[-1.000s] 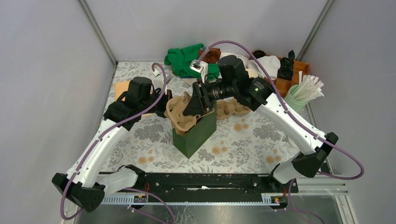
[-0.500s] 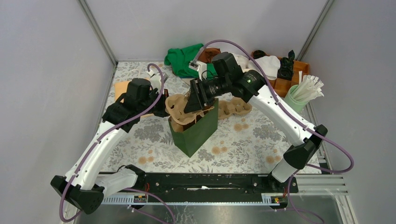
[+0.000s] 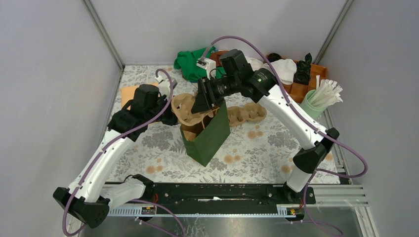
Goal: Pack the takeout coffee
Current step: Place the cup tray in the takeout bag.
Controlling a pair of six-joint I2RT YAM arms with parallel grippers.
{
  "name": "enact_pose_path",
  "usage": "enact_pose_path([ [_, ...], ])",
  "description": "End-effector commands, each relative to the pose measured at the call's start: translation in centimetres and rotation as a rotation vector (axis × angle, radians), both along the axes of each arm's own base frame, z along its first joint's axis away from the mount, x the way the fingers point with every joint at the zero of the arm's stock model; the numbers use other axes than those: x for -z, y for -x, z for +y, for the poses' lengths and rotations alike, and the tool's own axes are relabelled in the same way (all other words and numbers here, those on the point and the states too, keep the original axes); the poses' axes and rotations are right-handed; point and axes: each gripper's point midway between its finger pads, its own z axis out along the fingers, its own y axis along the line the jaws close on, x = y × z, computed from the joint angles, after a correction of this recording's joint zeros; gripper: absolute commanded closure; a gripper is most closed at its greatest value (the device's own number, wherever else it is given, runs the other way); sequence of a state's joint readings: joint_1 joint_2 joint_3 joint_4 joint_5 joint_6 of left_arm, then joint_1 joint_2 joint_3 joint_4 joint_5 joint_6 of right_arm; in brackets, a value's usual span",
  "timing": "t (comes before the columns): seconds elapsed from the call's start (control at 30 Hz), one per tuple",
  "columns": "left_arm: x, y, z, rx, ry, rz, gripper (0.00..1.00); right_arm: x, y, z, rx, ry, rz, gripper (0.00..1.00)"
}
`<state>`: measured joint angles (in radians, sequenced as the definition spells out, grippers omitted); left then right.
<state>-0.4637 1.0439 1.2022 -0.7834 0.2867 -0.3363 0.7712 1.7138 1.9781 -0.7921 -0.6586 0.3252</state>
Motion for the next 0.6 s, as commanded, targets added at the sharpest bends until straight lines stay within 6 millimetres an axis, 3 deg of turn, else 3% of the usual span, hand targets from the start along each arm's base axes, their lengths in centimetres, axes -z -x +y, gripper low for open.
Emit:
enact_pose_path([
  [0.0, -0.7, 0.0, 0.1, 0.005, 0.003, -0.041, 0.98, 0.2, 0.1, -0.2, -0.057, 0.016, -0.017, 0.61],
  [0.23, -1.0, -0.7, 0.5, -0.019, -0.018, -0.064, 0.98, 3.1, 0.5, -2.8, -0.026, 0.164, -0.029, 0.59],
  [0.57, -1.4, -1.3, 0.2, -0.002, -0.030, -0.074, 0.98, 6.9, -2.1, -6.1, 0.087, 0.391, -0.132, 0.59],
])
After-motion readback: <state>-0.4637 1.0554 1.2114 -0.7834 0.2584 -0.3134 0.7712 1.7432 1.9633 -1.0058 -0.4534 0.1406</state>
